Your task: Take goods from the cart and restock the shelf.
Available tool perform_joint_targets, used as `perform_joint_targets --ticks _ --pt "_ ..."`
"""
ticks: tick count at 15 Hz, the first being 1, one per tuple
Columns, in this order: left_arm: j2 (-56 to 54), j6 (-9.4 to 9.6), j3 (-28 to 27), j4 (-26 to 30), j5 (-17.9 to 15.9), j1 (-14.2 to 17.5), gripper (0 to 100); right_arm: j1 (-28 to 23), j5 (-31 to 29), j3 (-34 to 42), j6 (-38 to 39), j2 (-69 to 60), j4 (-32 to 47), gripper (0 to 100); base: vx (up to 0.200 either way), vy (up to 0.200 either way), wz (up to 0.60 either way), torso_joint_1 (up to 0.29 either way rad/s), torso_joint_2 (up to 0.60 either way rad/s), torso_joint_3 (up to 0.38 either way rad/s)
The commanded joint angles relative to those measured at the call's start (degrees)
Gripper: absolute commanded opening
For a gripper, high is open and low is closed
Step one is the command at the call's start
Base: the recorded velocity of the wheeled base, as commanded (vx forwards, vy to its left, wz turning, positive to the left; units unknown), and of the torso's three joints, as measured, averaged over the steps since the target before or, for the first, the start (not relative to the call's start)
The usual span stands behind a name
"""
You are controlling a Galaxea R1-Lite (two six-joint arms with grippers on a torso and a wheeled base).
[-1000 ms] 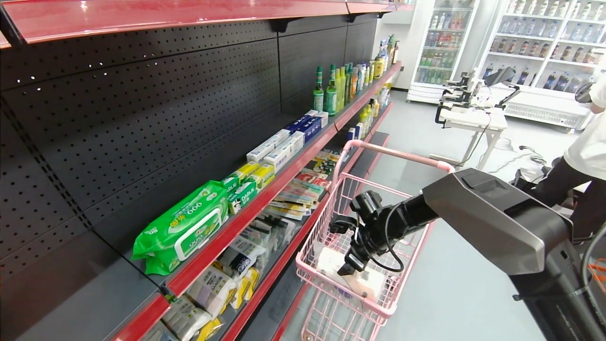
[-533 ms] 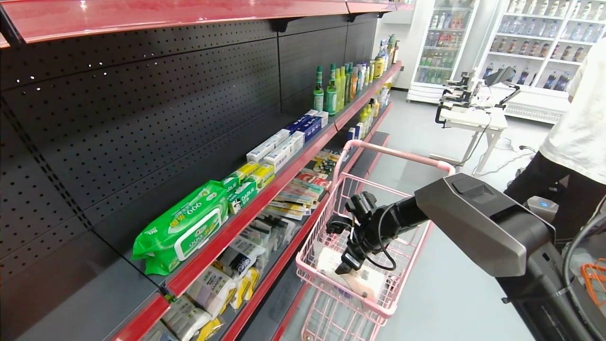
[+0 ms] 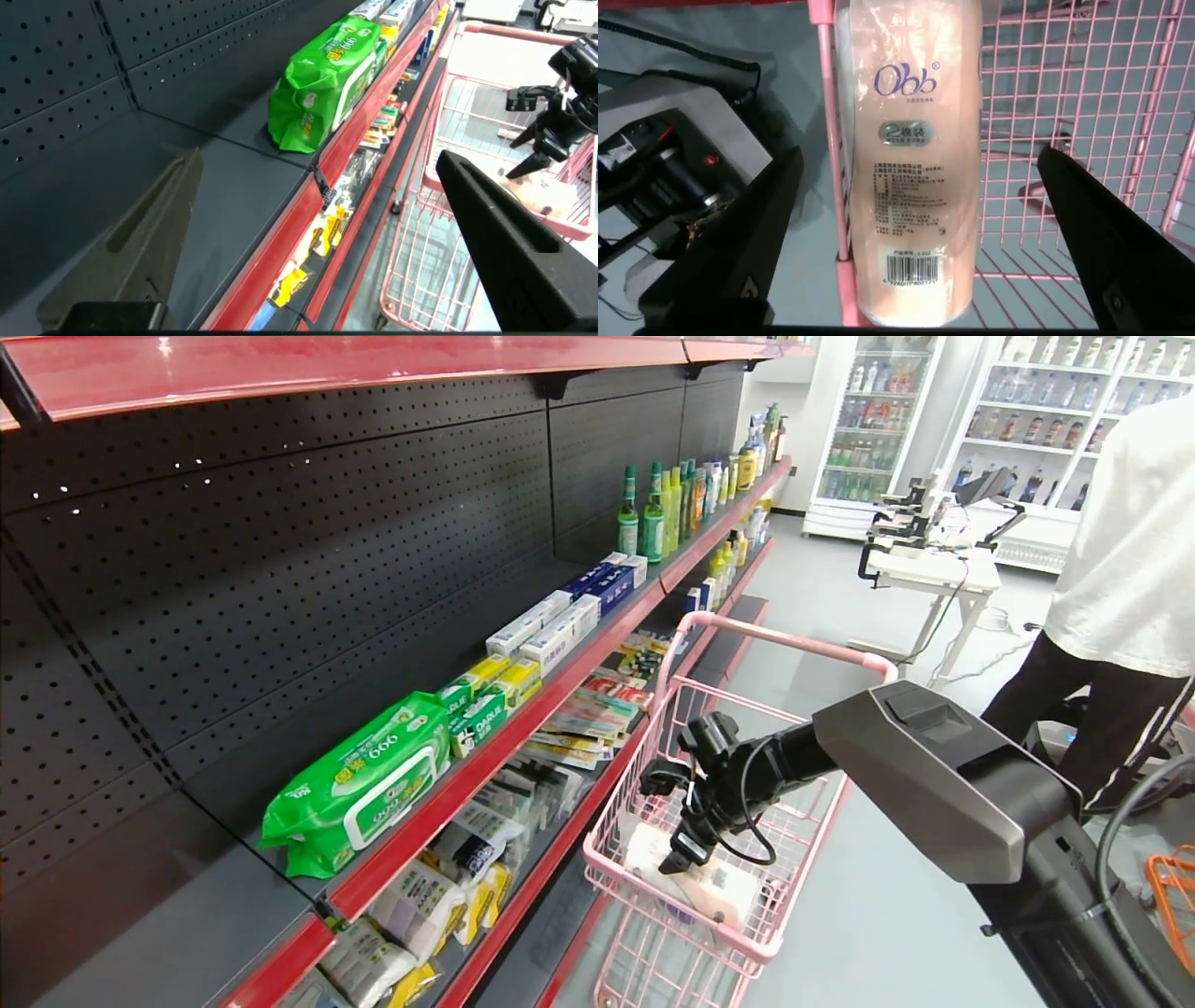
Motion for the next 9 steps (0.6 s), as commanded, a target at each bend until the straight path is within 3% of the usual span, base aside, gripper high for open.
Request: perform_joint_targets --ticks 1,9 --pt "0.0 -0.02 0.0 0.0 0.0 0.0 100 -0.1 0.0 -0.8 -0.1 0.3 0.1 100 0.0 0.0 0.0 0.0 0.0 0.0" --pt "0.0 -0.02 0.0 0.0 0.0 0.0 100 0.0 -0.1 -1.3 -1.7 0.4 0.1 100 0.0 0.0 0.0 -0.057 0.13 0.07"
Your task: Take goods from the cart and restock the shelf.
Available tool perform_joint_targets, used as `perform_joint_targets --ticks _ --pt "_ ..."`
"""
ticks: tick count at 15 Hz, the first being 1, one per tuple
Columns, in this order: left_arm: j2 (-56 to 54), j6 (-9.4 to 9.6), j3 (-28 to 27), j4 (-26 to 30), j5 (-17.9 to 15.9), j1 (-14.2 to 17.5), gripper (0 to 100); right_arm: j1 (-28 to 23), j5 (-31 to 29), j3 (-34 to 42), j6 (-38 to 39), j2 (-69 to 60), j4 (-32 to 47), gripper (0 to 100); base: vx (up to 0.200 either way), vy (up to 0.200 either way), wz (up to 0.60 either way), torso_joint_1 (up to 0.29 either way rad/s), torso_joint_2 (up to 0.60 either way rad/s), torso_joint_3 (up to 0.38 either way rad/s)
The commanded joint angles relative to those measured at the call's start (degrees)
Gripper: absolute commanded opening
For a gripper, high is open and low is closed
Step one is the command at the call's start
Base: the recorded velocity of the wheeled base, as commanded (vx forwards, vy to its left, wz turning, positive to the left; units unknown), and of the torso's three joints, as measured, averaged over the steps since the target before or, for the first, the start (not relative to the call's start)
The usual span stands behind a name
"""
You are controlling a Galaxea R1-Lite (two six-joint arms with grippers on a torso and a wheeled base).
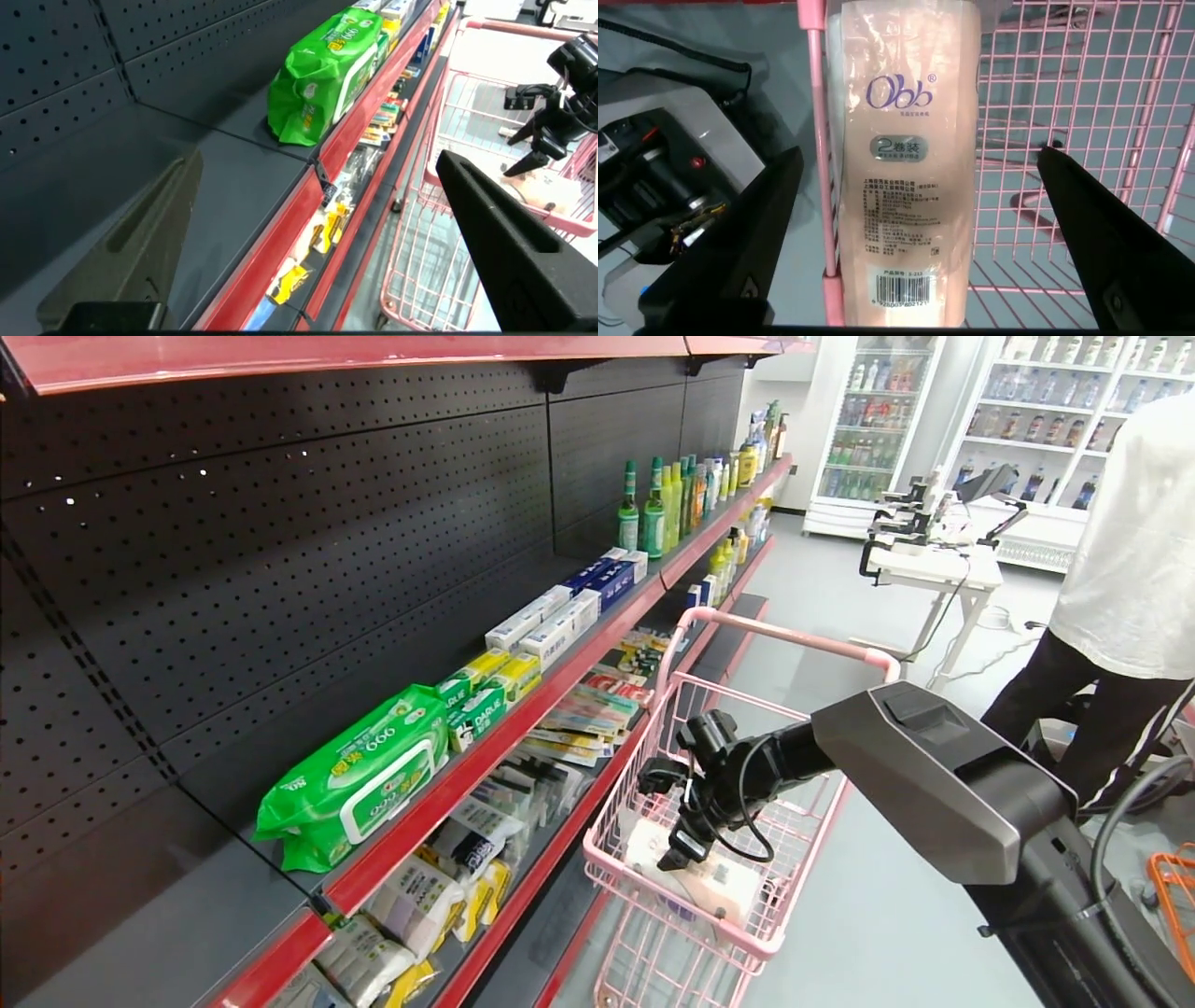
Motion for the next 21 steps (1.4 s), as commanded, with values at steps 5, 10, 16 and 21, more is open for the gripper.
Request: perform_joint_targets --ticks 5,10,16,21 --pt "0.0 -0.02 0.0 0.0 0.0 0.0 100 0.0 -0.4 -0.2 -0.1 0.1 0.0 100 0.0 0.0 0.0 -0.065 0.14 0.081" --pt "0.0 -0.02 0.0 0.0 0.0 0.0 100 0.0 -0.4 -0.3 -0.4 0.2 0.0 100 0.0 0.0 0.0 -0.023 0.06 0.032" --pt "0.0 -0.02 0.0 0.0 0.0 0.0 100 0.0 -0.3 -0.4 -0.4 0.2 0.0 100 0.0 0.0 0.0 -0.064 0.14 0.078" --pt "0.0 -0.02 0.0 0.0 0.0 0.0 100 0.0 -0.3 -0.4 -0.4 0.3 0.0 100 0.0 0.0 0.0 -0.039 0.07 0.045"
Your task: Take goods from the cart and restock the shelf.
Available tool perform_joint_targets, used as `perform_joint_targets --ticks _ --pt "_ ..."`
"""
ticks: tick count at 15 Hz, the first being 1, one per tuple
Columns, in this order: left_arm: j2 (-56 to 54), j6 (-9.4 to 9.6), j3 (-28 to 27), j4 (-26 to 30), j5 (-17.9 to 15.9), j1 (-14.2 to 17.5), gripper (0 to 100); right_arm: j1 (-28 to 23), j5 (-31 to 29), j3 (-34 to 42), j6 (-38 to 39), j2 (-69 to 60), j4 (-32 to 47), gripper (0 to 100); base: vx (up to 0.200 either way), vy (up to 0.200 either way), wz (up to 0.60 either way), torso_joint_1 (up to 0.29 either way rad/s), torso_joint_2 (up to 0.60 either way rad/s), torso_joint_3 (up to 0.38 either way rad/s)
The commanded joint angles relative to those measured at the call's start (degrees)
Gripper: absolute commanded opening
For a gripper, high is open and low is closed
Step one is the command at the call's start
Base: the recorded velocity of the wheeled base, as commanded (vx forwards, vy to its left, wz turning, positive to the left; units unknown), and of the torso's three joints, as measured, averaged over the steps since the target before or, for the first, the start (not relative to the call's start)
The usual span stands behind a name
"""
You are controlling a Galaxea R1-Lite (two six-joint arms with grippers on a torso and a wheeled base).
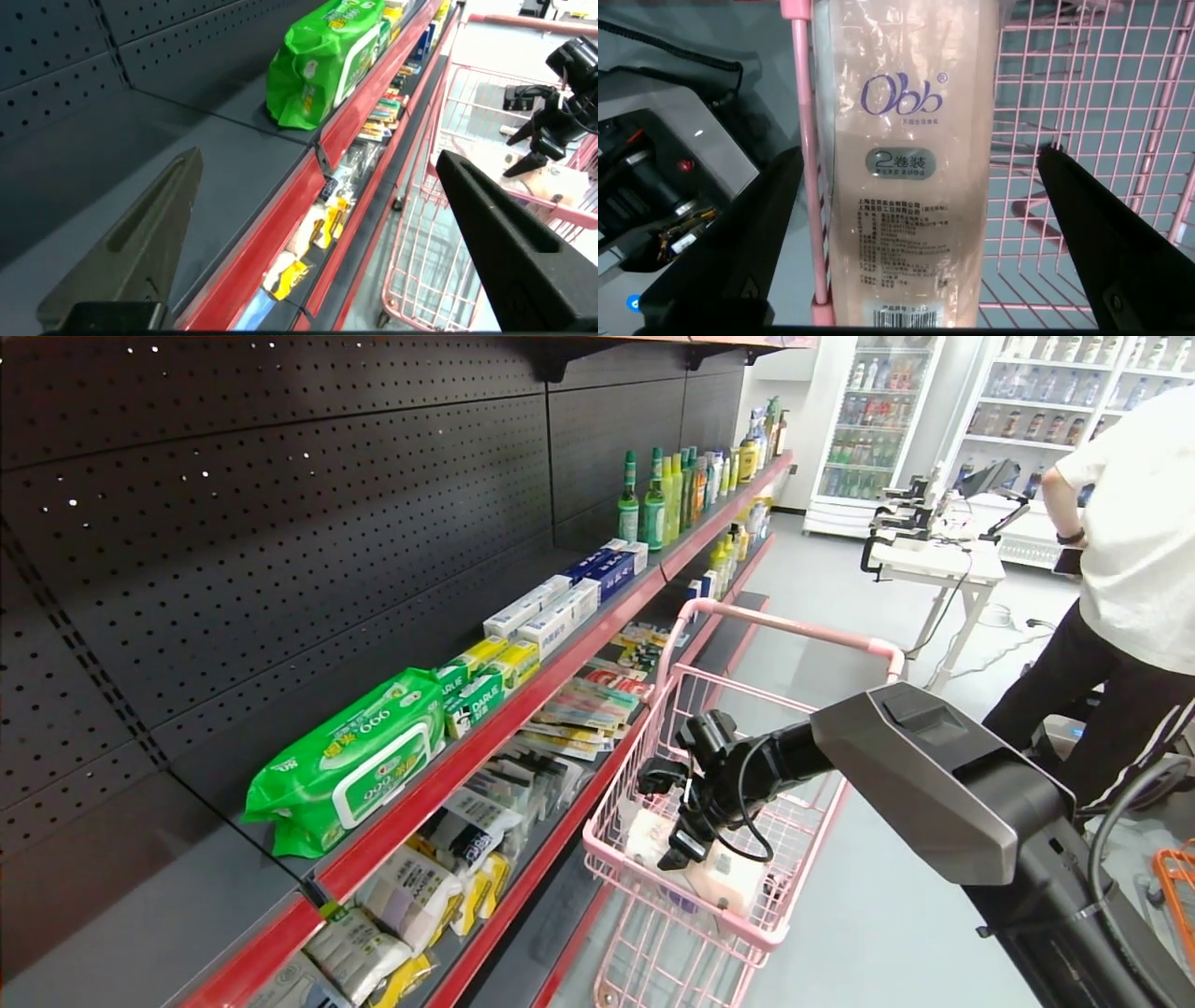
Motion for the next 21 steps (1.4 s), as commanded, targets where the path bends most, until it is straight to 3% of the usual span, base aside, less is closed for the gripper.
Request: perform_joint_targets --ticks 1,21 --pt "0.0 -0.02 0.0 0.0 0.0 0.0 100 0.0 0.0 -0.1 0.0 0.0 0.0 100 0.0 0.0 0.0 -0.149 0.32 0.173" --pt "0.0 -0.02 0.0 0.0 0.0 0.0 100 0.0 0.0 -0.7 -1.3 0.1 0.1 100 0.0 0.0 0.0 -0.028 0.07 0.038"
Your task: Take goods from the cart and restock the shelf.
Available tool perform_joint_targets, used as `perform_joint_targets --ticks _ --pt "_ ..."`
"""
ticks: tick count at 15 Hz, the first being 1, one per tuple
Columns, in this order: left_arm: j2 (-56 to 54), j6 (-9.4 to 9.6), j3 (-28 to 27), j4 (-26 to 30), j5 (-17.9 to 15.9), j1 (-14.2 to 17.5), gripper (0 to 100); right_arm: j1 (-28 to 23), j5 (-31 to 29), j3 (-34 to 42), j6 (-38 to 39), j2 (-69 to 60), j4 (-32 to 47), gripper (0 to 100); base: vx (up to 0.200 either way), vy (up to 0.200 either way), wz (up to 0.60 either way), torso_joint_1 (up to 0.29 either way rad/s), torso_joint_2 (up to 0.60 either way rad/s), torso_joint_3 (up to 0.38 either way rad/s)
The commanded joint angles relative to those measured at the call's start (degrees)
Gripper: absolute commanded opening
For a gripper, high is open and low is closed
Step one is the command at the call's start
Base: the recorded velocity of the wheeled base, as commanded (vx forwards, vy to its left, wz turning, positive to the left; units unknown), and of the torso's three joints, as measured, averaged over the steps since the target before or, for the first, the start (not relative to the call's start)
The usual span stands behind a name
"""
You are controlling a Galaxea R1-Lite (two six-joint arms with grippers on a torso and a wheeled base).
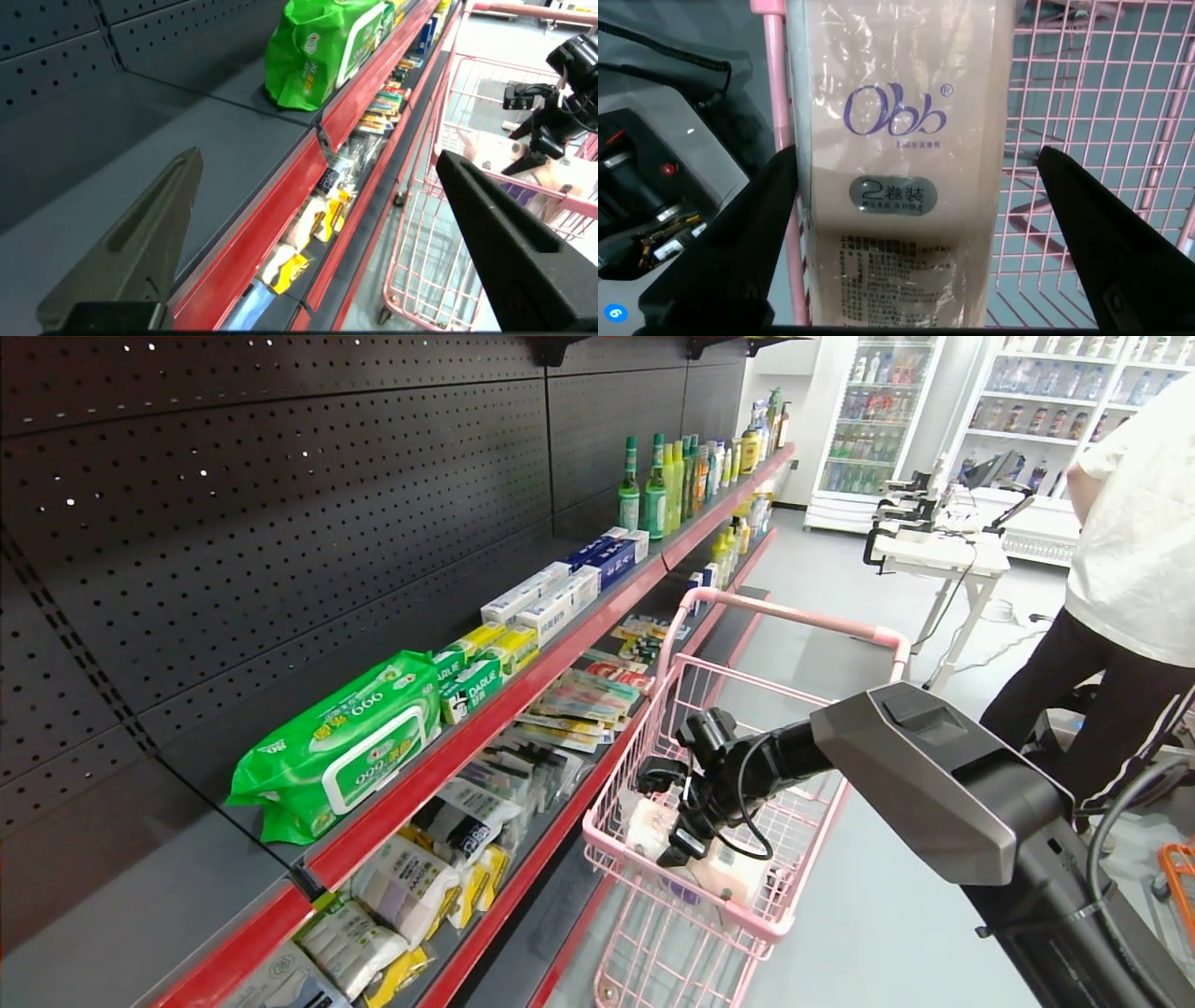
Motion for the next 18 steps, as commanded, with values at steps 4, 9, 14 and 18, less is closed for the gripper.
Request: perform_joint_targets --ticks 4,9,14,18 --pt "0.0 -0.02 0.0 0.0 0.0 0.0 100 0.0 0.0 0.1 0.0 -0.1 0.0 100 0.0 0.0 0.0 -0.109 0.24 0.137" --pt "0.0 -0.02 0.0 0.0 0.0 0.0 100 0.1 -0.1 0.1 0.0 0.0 0.1 100 0.0 0.0 0.0 -0.003 0.01 0.006" --pt "0.0 -0.02 0.0 0.0 0.0 0.0 100 0.1 -0.1 0.2 -0.8 -0.1 0.1 100 0.0 0.0 0.0 0.0 0.0 0.0" --pt "0.0 -0.02 0.0 0.0 0.0 0.0 100 0.1 -0.9 0.1 -1.0 0.0 0.0 100 0.0 0.0 0.0 -0.106 0.25 0.133"
